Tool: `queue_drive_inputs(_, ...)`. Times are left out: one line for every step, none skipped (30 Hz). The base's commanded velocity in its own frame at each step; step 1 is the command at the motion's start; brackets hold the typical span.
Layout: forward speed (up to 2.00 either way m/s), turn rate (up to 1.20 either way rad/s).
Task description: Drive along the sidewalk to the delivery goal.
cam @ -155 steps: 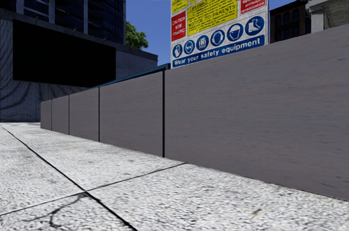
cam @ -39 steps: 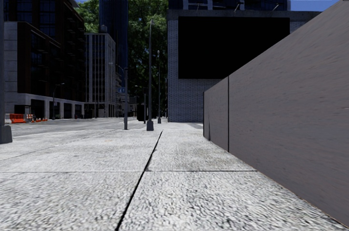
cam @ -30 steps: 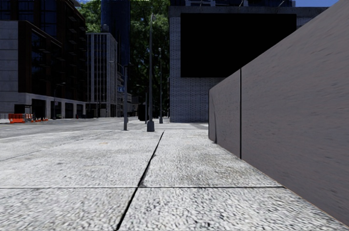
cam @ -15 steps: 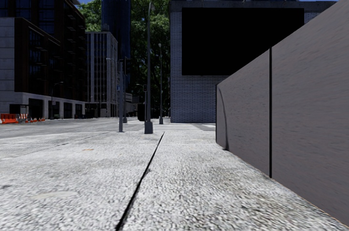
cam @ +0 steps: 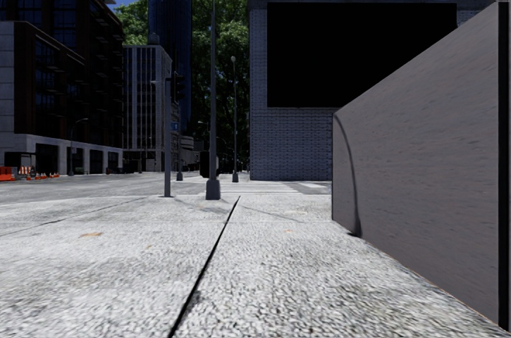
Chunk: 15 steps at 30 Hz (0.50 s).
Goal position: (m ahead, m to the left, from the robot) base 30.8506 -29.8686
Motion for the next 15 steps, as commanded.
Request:
queue_drive_inputs(2.0,0.0)
queue_drive_inputs(2.0,0.0)
queue_drive_inputs(2.0,0.0)
queue_drive_inputs(2.0,0.0)
queue_drive_inputs(2.0,0.09)
queue_drive_inputs(2.0,0.09)
queue_drive_inputs(2.0,0.14)
queue_drive_inputs(2.0,0.15)
queue_drive_inputs(2.0,0.15)
queue_drive_inputs(2.0,0.15)
queue_drive_inputs(2.0,0.15)
queue_drive_inputs(2.0,0.15)
queue_drive_inputs(2.0,0.15)
queue_drive_inputs(2.0,0.13)
queue_drive_inputs(2.0,0.13)
